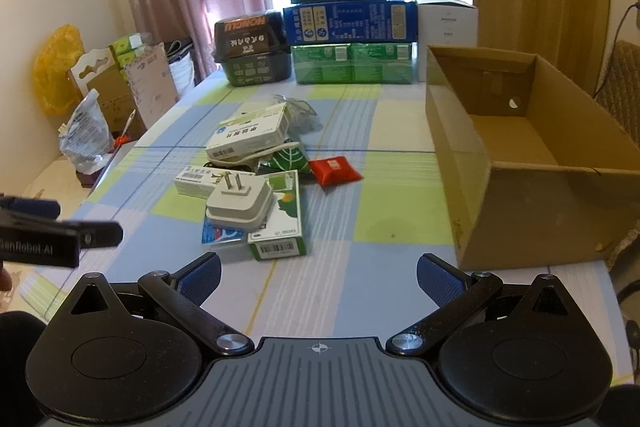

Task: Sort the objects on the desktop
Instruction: 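Grasp the white plug charger with the right tool while the left tool grasps the blue floss pack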

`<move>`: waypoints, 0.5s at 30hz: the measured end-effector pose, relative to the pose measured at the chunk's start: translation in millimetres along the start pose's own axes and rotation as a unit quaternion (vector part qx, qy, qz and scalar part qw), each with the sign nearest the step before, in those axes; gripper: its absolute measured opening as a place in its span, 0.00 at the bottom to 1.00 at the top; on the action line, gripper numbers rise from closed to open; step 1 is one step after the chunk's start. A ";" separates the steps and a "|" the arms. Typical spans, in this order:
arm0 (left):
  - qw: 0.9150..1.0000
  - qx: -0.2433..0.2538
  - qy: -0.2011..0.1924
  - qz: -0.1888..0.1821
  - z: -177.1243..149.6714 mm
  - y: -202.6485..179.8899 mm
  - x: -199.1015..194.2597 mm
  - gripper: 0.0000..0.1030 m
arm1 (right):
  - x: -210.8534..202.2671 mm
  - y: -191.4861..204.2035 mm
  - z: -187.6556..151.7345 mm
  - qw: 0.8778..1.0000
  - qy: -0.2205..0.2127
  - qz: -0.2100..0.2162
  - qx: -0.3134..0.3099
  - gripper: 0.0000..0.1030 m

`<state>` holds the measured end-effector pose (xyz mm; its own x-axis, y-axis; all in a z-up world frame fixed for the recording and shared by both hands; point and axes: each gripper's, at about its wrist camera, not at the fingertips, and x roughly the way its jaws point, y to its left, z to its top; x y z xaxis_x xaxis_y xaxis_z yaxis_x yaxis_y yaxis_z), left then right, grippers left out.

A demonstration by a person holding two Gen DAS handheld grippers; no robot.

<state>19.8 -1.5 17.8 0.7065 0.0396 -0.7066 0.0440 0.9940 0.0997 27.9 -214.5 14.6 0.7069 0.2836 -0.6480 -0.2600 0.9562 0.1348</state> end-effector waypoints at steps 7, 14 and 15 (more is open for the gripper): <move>1.000 0.003 0.015 0.012 22.0 23.3 18.9 0.99 | 32.0 20.6 10.3 1.000 0.000 0.015 -0.007 0.98; 1.000 -0.001 0.028 -0.002 30.8 49.2 53.7 0.99 | 80.1 47.6 15.0 1.000 0.003 0.026 -0.016 0.92; 1.000 -0.004 0.024 -0.006 32.4 51.7 58.2 0.99 | 87.7 49.7 15.9 1.000 0.003 0.027 -0.012 0.89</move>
<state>86.1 48.9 4.5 0.6709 0.0325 -0.7408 0.0463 0.9953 0.0855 87.3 -141.0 -23.6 0.6877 0.3333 -0.6450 -0.3131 0.9377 0.1507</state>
